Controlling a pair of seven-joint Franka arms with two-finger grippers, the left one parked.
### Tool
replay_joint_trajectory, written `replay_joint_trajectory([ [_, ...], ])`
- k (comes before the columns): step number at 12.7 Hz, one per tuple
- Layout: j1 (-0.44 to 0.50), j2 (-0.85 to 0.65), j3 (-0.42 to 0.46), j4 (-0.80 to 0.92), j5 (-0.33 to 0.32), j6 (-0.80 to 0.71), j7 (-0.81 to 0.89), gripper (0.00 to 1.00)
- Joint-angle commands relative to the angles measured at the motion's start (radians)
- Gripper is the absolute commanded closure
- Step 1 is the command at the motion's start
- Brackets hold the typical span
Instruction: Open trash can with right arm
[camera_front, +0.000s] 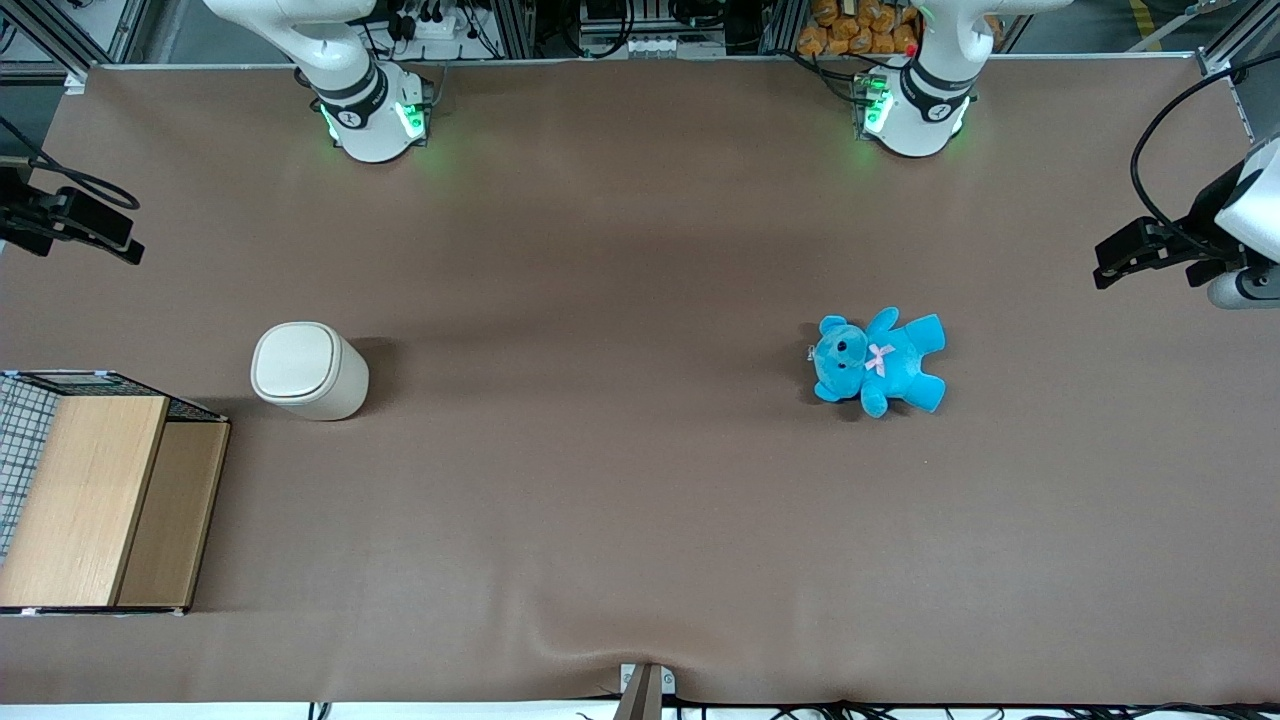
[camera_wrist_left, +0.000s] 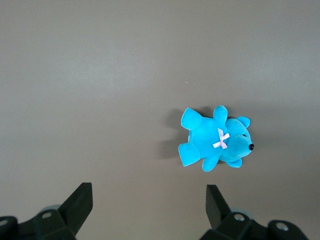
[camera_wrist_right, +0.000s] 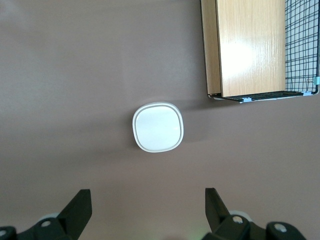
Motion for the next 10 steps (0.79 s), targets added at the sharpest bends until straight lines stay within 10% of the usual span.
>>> replay_joint_trajectory([
  [1,-0.002,0.004,0.003,0.019,-0.007,-0.015,-0.005,0.0],
  [10,-0.008,0.017,-0.004,-0.019,-0.014,-0.022,-0.005,0.0],
])
